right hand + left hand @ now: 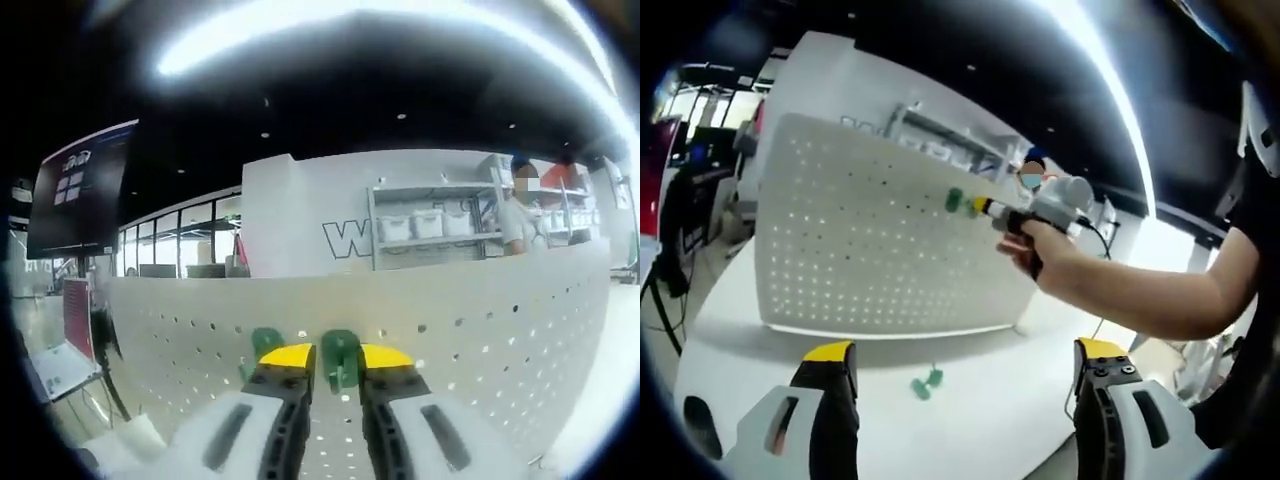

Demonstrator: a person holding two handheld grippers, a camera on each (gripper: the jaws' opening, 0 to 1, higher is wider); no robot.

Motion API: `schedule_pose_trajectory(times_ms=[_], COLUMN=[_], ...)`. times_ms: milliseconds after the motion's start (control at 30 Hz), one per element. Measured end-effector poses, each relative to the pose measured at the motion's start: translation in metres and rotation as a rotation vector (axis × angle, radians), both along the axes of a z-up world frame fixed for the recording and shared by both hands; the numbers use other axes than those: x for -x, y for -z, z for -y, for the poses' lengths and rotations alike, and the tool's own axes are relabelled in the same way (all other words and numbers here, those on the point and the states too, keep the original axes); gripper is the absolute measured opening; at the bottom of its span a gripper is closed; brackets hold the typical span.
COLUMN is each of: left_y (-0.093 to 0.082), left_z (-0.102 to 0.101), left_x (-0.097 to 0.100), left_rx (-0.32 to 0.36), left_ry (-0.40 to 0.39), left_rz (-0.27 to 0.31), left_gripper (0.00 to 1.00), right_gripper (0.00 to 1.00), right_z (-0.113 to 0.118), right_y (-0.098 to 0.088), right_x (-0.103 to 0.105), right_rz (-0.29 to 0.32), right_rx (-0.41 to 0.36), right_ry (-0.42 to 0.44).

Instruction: Insert the hook assembly into the mounting plate slot until the hook locks in place.

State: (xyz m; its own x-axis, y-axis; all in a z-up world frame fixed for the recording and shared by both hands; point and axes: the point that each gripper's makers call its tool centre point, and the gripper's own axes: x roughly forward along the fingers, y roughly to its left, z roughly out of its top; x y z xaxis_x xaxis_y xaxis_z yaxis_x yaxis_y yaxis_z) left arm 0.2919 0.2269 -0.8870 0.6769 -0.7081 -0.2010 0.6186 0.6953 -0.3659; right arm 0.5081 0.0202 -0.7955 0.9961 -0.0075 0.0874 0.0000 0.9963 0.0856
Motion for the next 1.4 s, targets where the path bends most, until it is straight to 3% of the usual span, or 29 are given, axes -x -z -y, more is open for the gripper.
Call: schedule_pose_trajectory(times_ms=[133, 333, 533, 1033, 1300, 1400], left_y=[0.0, 0.002, 0.005, 0.015, 0.017, 0.019], left_z=[0.0, 0.002, 0.008, 0.016, 0.012, 0.011], left_x=[0.003, 0.008, 0.013, 0.025, 0.034, 0.038], left_rx=[-0.001, -0.008, -0.003, -0.041, -0.056, -0.058], left_ry=[-0.001, 0.003, 0.007, 0.024, 0.019, 0.018], left_rz=[0.0, -0.009, -0.017, -0.045, -0.051, -0.056], left_gripper=[0.92, 0.93, 0.95, 1.0, 1.0, 1.0], right_gripper=[0.19, 0.23, 0.26, 0.34, 0.38, 0.39], right_z=[0.005, 0.019, 0.031, 0.052, 0.04, 0.039], right_y=[-0.016, -0.029, -0.019, 0.064, 0.104, 0.132], right_x=[0.009, 0.026, 0.048, 0.112, 0.148, 0.164], right_rz=[0.046, 0.065, 0.026, -0.195, -0.31, -0.397], right_rx=[-0.008, -0.039, -0.03, 0.027, 0.048, 0.052], right_ry=[0.007, -0.001, -0.018, -0.069, -0.173, -0.228])
